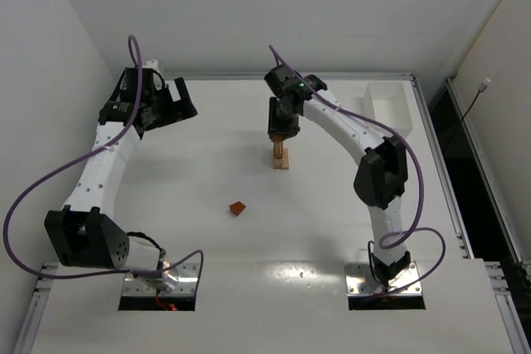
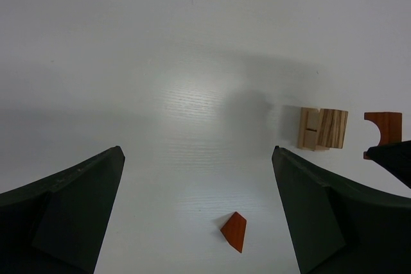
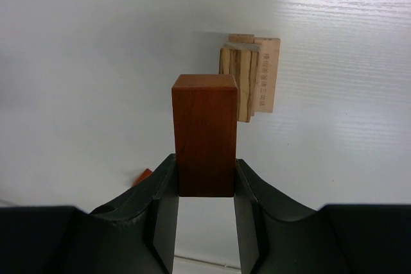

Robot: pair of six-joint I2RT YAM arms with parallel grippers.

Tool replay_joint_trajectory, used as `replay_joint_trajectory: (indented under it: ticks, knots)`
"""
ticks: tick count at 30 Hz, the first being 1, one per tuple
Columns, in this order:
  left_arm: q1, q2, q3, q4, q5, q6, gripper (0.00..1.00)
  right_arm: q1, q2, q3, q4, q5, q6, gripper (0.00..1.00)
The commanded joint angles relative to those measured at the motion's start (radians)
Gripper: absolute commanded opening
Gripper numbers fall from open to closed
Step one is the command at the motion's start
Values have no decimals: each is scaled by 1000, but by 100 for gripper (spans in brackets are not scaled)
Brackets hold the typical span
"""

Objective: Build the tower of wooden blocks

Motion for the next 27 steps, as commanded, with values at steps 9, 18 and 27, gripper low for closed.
replay_joint_trajectory:
  ticks: [9, 18, 27]
  knots:
    - [-5, -7, 0, 33, 26, -29, 100, -7, 35, -32, 25, 55, -17, 0]
    - [-5, 11, 0, 42, 35, -29, 100, -7, 65, -41, 35, 29, -26, 0]
    - [-5, 20, 0, 42, 44, -29, 100, -7, 74, -41, 35, 38, -35, 0]
